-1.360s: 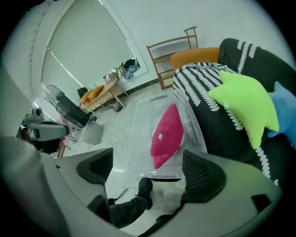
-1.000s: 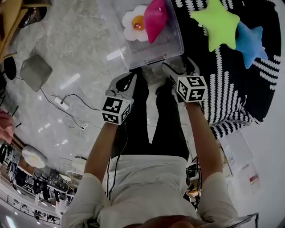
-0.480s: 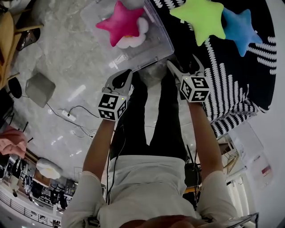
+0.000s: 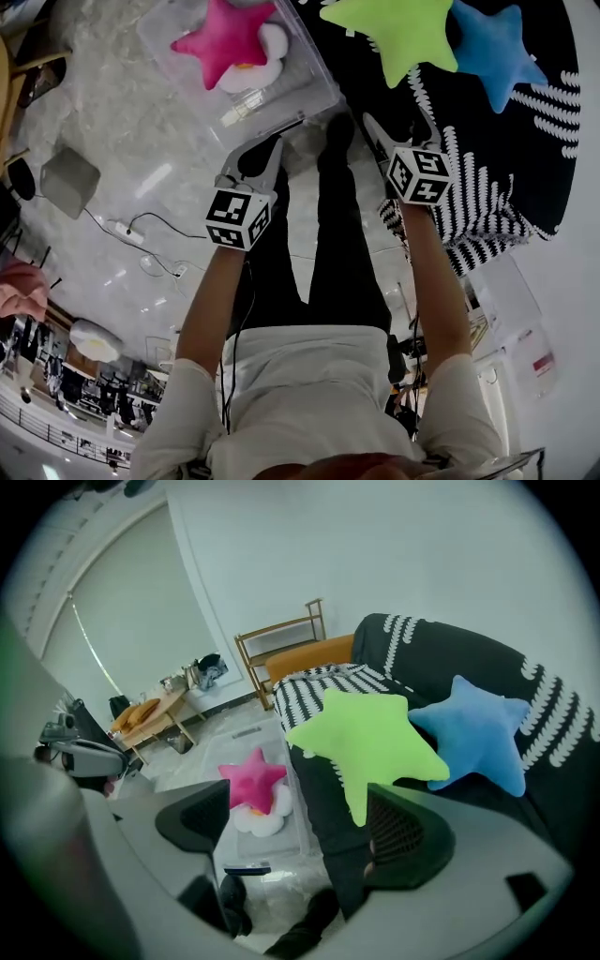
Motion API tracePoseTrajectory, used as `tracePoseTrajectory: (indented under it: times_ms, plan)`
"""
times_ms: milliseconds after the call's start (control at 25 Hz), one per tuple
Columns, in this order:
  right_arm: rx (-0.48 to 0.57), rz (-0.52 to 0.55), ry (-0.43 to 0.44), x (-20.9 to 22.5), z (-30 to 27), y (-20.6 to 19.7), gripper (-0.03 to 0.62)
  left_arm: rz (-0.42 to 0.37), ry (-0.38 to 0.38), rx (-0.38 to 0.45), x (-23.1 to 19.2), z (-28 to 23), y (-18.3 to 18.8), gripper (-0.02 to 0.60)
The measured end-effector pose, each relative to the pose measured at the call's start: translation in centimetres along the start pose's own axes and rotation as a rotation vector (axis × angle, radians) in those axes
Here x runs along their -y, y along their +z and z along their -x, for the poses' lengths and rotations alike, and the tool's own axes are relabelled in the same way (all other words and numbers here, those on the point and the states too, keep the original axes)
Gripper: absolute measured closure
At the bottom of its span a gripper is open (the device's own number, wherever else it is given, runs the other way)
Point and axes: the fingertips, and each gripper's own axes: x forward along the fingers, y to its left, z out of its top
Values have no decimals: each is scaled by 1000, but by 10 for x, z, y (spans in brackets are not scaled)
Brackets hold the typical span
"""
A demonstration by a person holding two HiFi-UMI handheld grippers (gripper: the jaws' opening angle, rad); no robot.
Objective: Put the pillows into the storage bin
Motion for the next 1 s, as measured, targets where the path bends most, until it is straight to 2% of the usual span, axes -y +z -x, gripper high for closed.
tracePoseTrajectory:
  times_ms: [240,600,680,840,920,1000]
  plan:
    - [-44,18,24,39,-17,-4,142,40,7,6,26,-42,6,565]
    - [-113,-2,38,89,-65,-18,142,70,40,5,30,-89,3,565]
    - [-138,-41,32,101,-79,-22,141,84,54,12,26,-95,4,565]
    - [-210,-273,23,118,-105,-31,141,128,79,26,19,-103,2,565]
    - [-229,-296,0,125,-118,-31,141,150,92,27,16,-109,-2,565]
    - [-242,-259,-16,128,-134,-31,141,166,99,31,13,-115,-6,565]
